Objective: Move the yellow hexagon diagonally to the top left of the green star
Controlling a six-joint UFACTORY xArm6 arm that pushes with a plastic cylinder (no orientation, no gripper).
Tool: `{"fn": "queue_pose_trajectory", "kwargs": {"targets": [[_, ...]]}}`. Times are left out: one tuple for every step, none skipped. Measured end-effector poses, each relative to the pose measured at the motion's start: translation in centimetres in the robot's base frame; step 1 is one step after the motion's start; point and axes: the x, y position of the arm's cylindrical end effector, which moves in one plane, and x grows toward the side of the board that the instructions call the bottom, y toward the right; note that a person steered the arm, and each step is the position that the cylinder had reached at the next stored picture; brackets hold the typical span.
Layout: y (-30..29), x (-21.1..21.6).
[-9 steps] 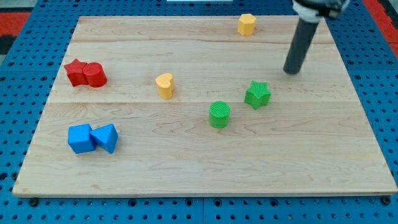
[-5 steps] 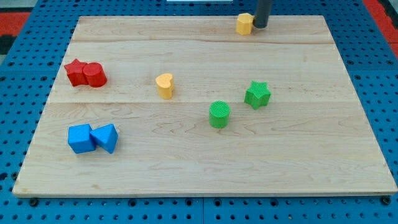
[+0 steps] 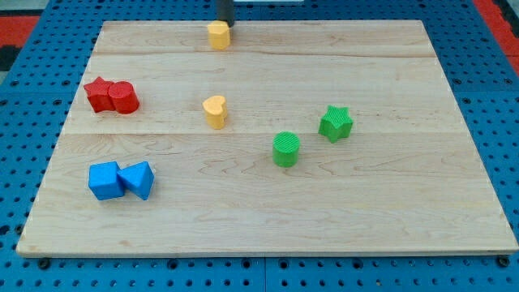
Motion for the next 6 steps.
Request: {"fn": "queue_pose_trajectory", "kwargs": {"targets": [[-2.2, 2.7], [1.5, 7.7], [3.4, 6.1], [4.5, 2.4], [8.2, 5.6], [9.7, 10.8]]}}
